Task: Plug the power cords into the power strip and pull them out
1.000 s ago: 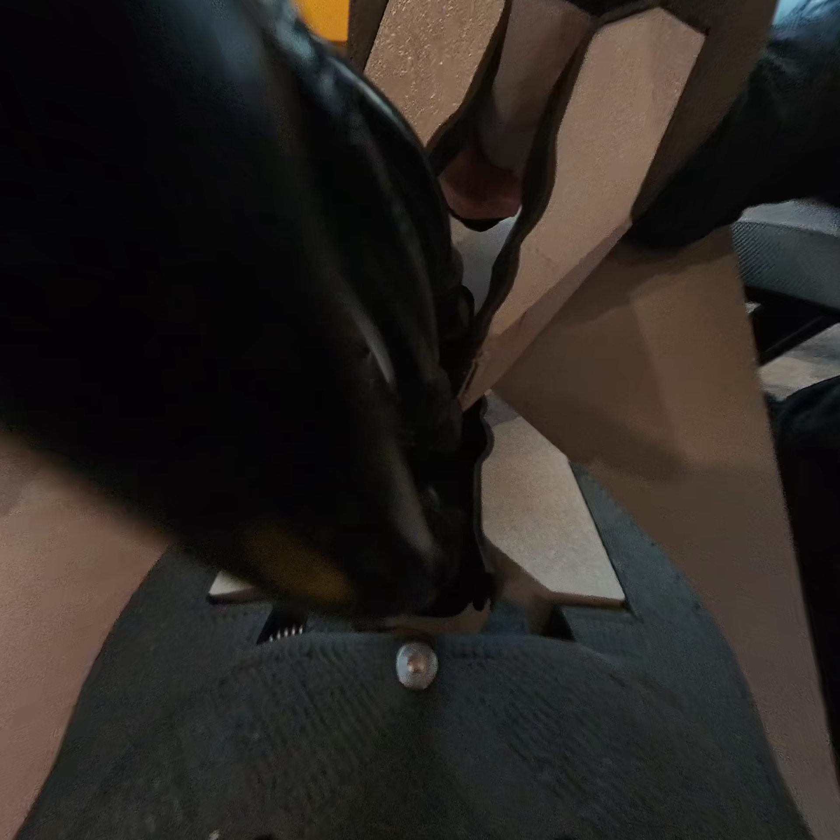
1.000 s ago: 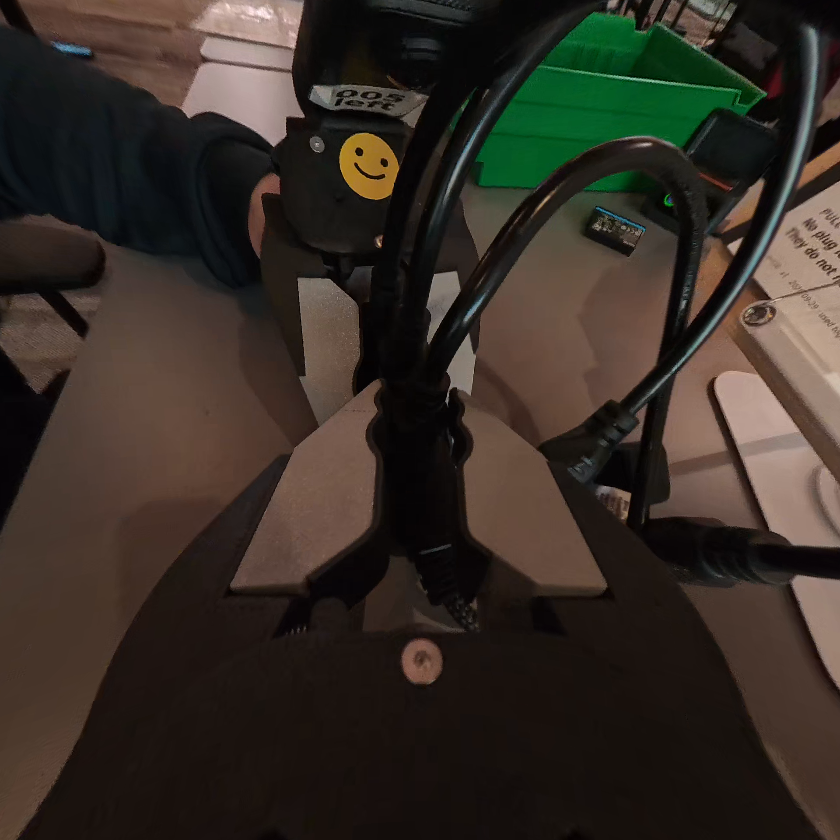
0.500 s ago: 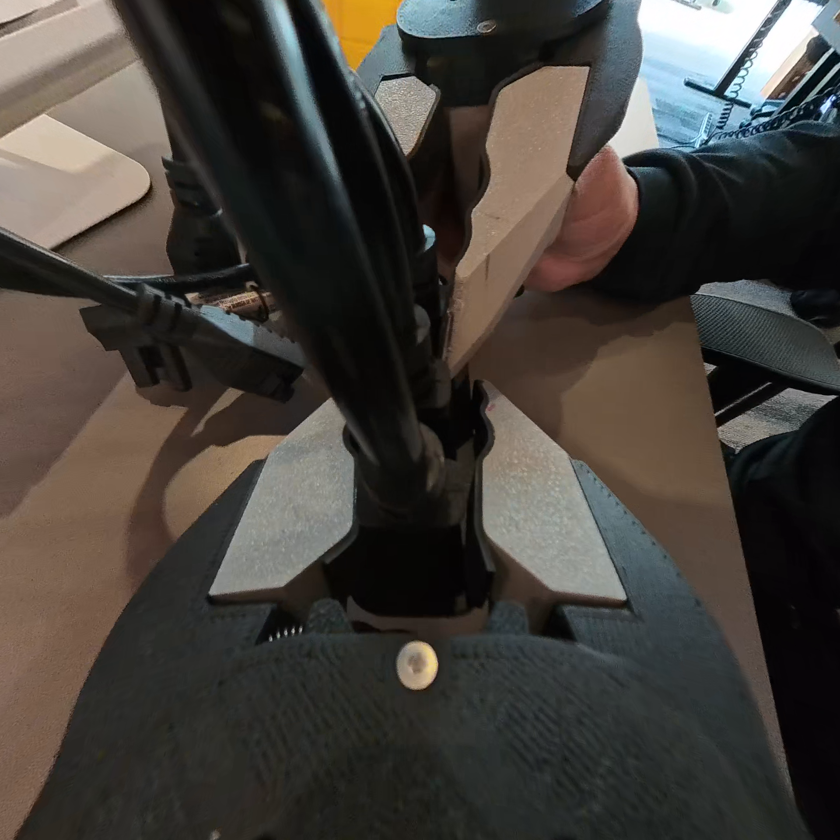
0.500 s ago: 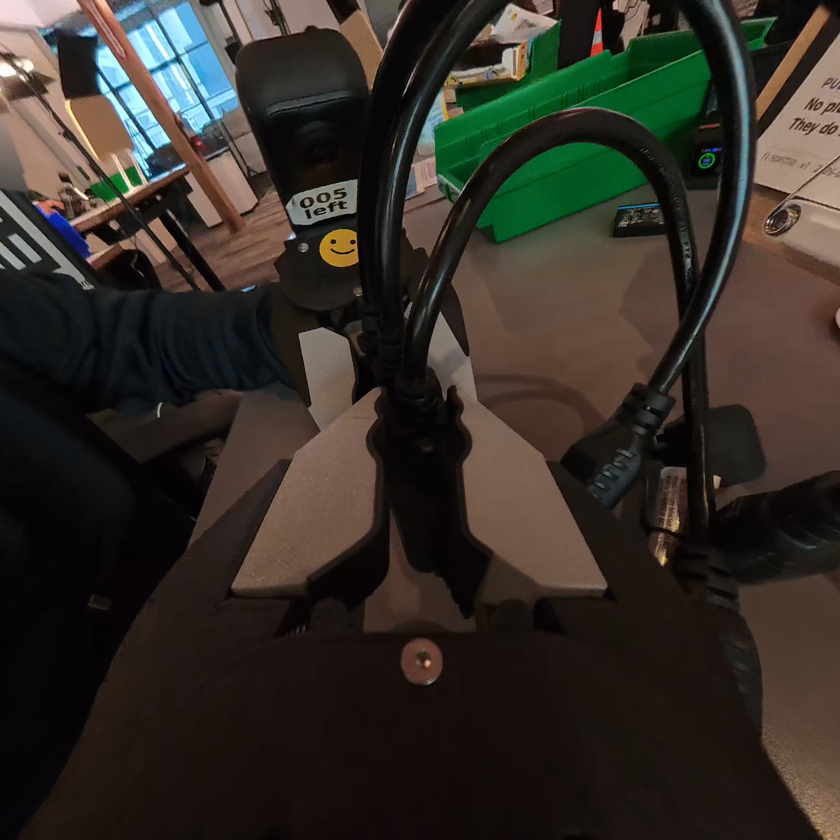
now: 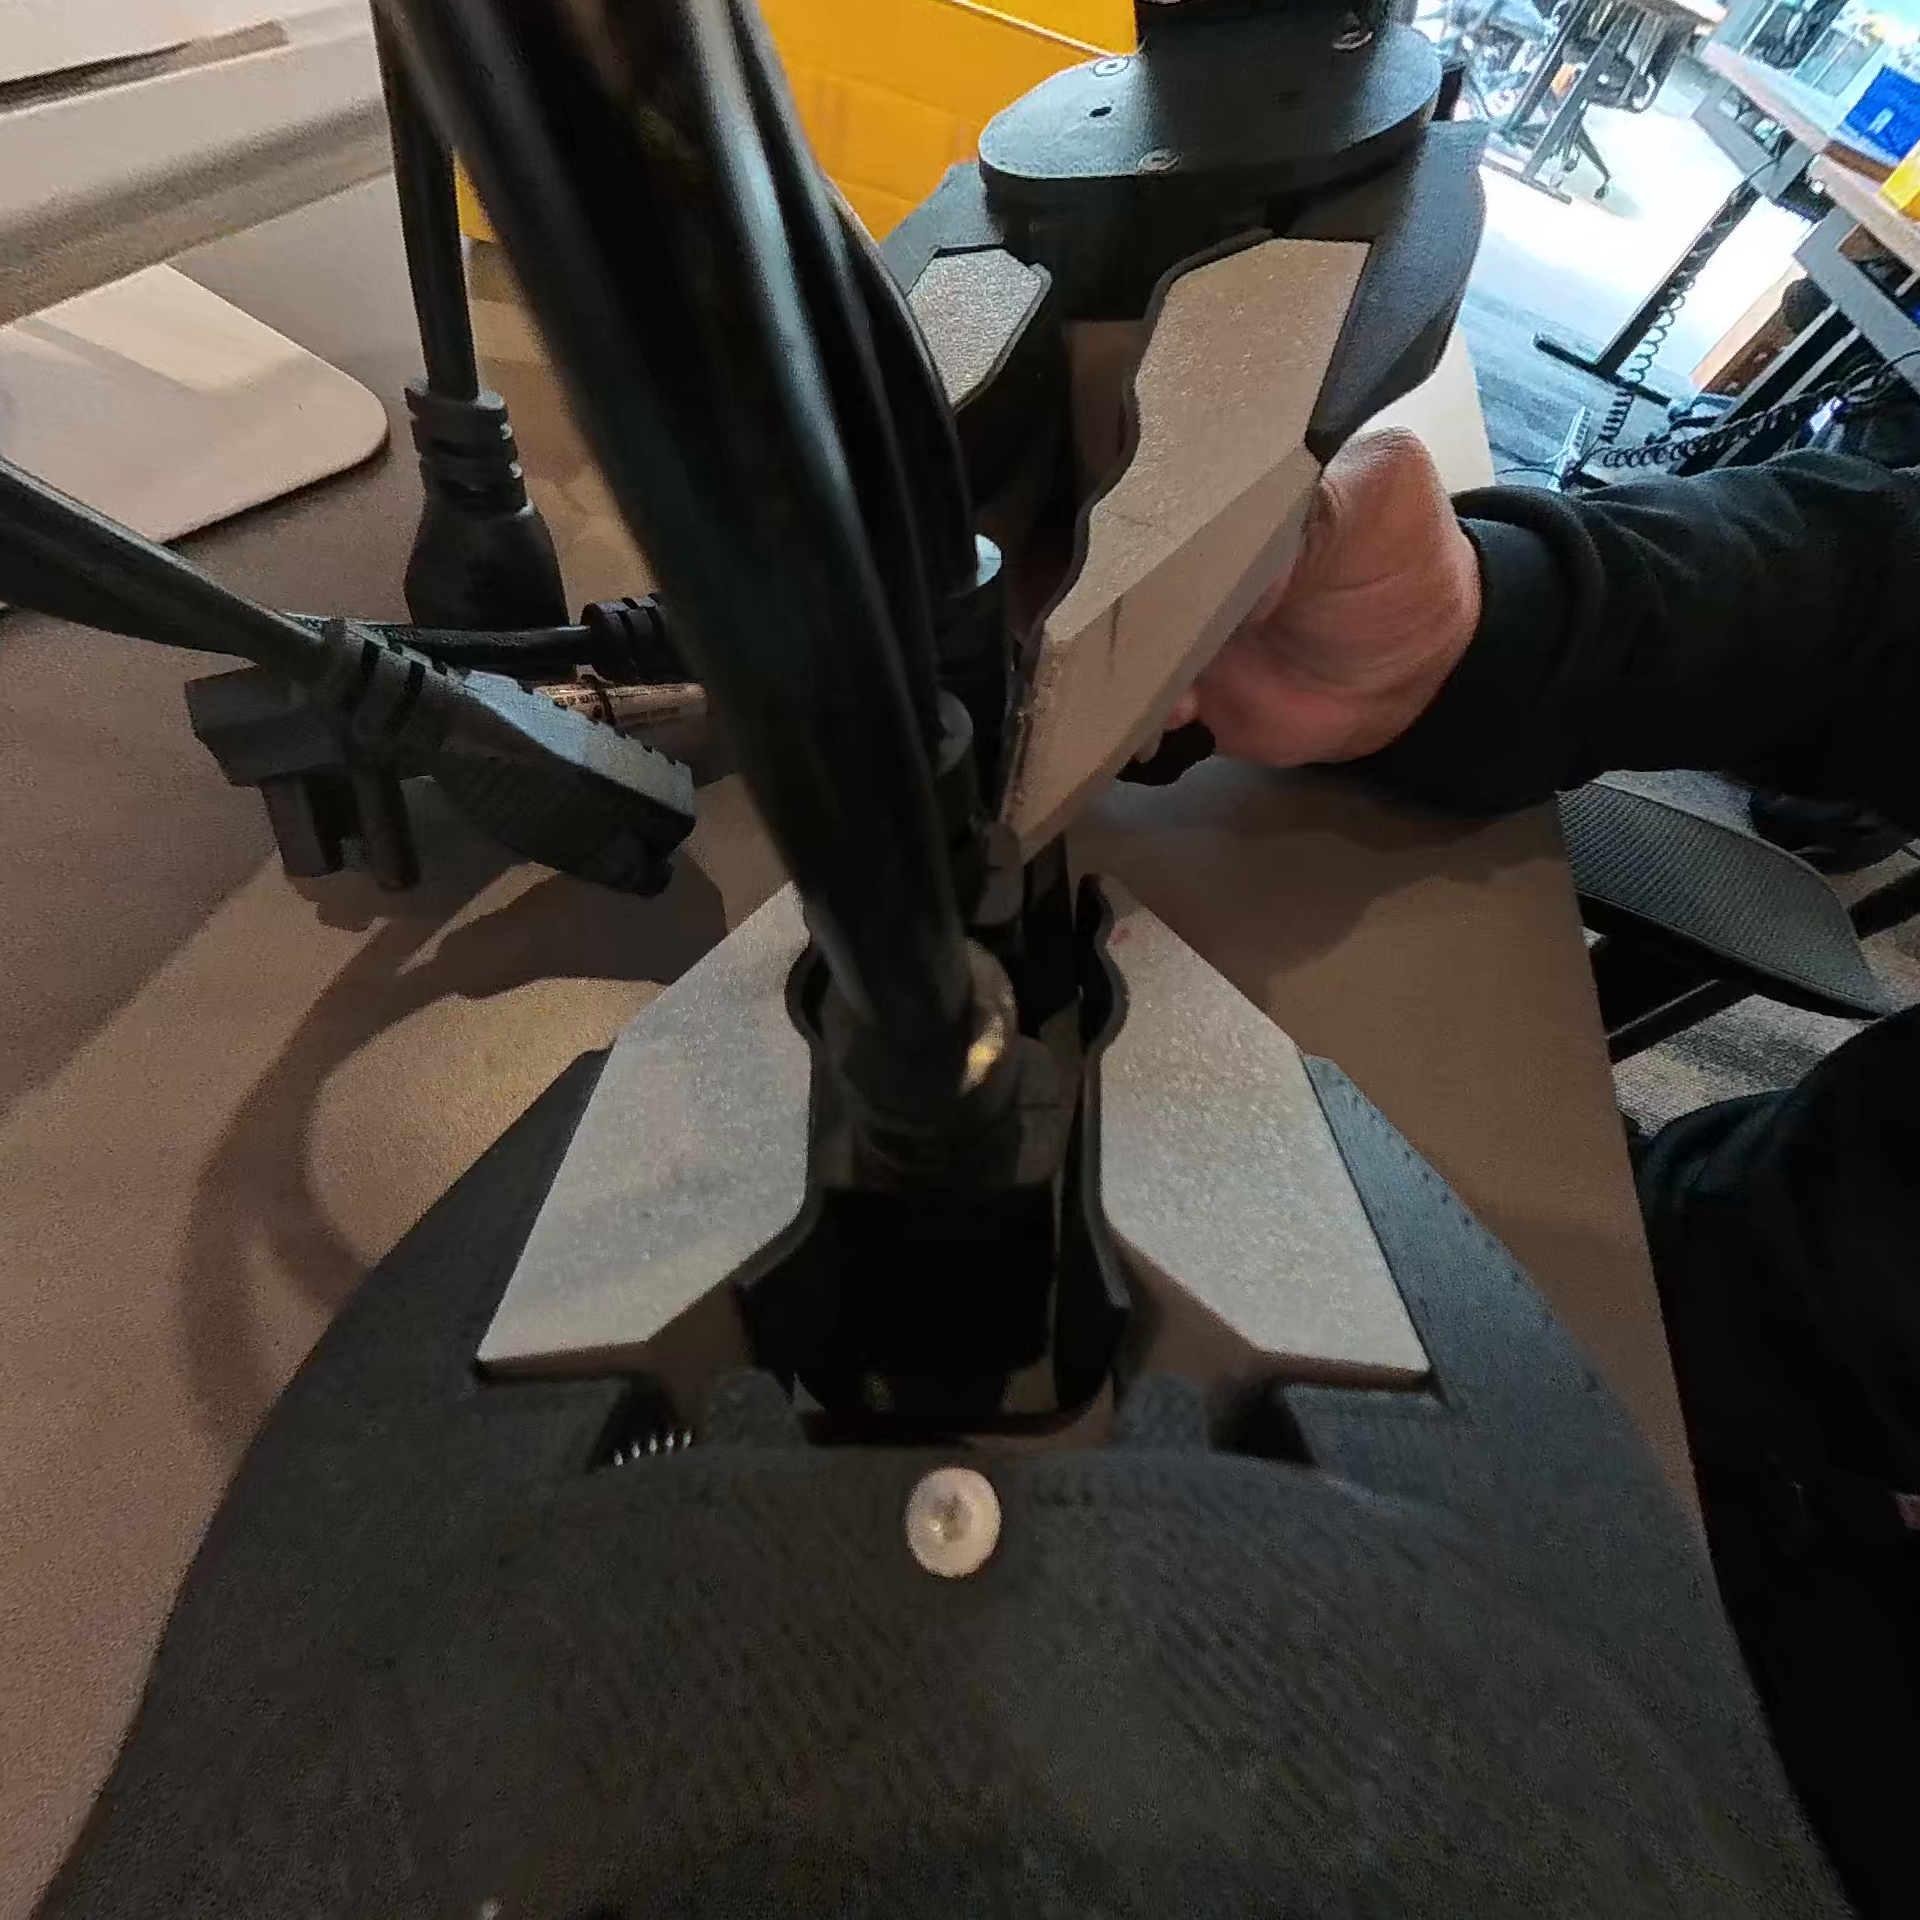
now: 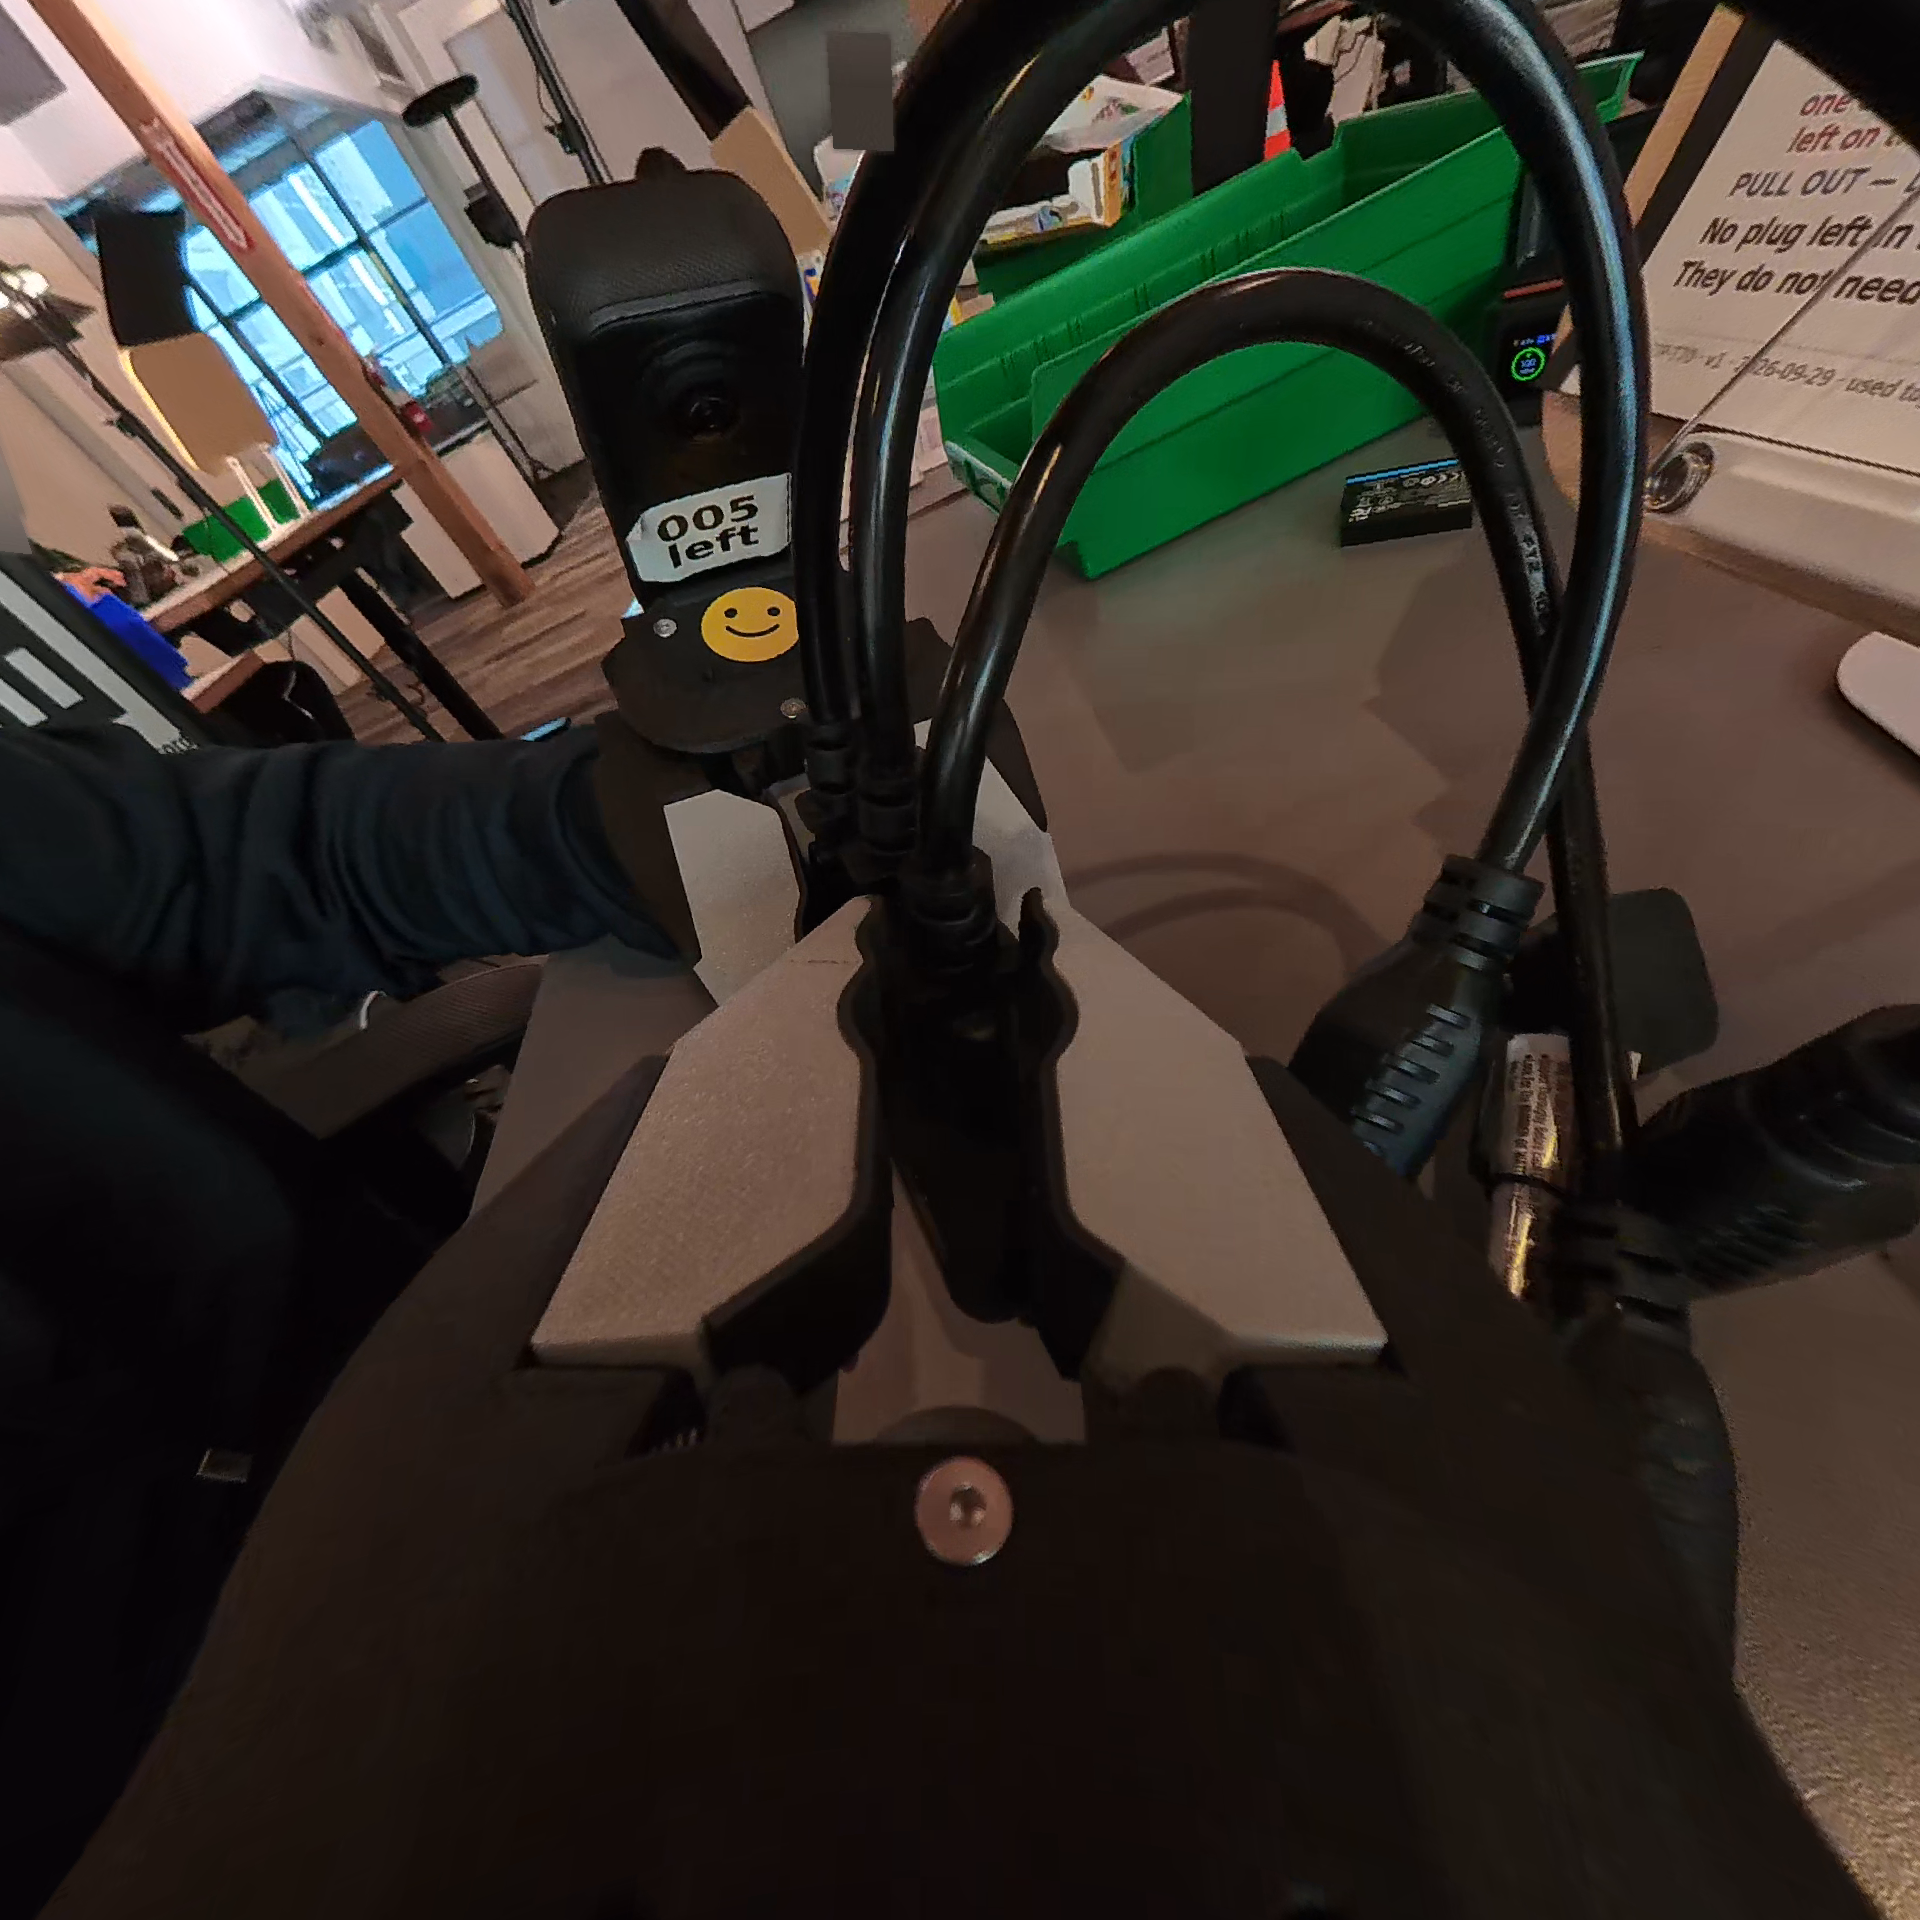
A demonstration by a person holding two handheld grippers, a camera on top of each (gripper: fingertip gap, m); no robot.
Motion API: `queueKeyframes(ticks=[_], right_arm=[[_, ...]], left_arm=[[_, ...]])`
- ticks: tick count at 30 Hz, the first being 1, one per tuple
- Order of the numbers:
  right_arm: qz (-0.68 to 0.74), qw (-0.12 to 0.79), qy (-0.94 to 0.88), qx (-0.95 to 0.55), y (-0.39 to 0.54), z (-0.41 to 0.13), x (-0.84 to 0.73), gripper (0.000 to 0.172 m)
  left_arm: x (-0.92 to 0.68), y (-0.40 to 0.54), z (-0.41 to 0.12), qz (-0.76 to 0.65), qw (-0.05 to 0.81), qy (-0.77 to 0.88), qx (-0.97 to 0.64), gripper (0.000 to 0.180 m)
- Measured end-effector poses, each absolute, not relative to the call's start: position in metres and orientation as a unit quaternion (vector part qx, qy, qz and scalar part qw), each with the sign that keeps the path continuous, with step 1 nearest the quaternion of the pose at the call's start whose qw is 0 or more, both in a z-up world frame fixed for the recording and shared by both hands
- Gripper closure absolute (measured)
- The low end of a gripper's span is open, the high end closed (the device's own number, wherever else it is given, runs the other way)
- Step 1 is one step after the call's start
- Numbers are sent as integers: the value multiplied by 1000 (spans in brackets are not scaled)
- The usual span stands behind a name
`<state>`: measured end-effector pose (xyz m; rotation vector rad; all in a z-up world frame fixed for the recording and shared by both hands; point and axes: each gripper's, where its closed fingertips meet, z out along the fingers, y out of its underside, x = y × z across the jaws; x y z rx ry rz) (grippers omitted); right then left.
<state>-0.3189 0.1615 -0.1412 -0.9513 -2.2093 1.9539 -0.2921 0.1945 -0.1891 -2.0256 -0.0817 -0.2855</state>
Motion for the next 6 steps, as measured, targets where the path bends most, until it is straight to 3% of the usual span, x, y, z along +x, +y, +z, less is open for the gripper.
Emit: queueKeyframes(ticks=[6], right_arm=[[640,20,-699,-319,166,-138,-323,153]], left_arm=[[-298,199,-187,-96,531,-48,-840,135]])
